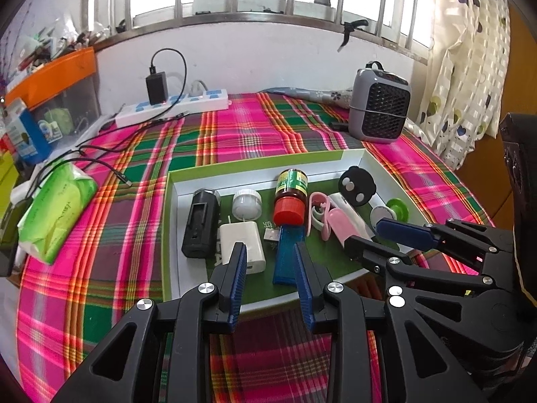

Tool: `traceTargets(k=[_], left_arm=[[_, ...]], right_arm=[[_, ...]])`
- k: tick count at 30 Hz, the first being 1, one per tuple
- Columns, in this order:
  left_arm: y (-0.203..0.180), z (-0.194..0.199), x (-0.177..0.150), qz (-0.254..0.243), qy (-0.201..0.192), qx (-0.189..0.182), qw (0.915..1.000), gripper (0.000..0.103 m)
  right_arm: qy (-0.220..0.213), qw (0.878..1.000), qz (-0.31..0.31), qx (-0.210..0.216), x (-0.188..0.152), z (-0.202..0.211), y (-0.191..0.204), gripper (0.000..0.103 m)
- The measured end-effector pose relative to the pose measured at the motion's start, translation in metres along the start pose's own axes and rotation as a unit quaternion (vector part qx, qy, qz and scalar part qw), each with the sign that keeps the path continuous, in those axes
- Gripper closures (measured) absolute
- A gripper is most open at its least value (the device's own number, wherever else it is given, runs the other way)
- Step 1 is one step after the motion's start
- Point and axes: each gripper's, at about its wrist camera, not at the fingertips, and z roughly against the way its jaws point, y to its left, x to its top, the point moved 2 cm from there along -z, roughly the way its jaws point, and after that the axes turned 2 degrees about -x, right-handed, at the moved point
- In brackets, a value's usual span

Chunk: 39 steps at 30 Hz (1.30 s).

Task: Organize rigid objects

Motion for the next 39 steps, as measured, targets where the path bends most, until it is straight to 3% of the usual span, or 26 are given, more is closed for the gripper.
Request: traceTargets(k=[9,16,39], left_arm=[[0.002,0.018,-0.011,0.008,-0.011,0.028,0.9995,0.075],[0.005,0.03,-0.024,0.02,-0.011,0.027,0.9994,0.075],[0.011,0.032,-0.075,0.036,0.042,0.053,0.9971,0.075]], right_arm=[[-0.013,1.0,-0.008,-0.006,-0.006,0.014,0.005,0.065],[-0.023,1.0,-0.008,-0.012,-0.014,0.027,0.011,0.065],[0.011,0.999,-0.026,-0.033,-0.06,0.034,0.026,0.065]])
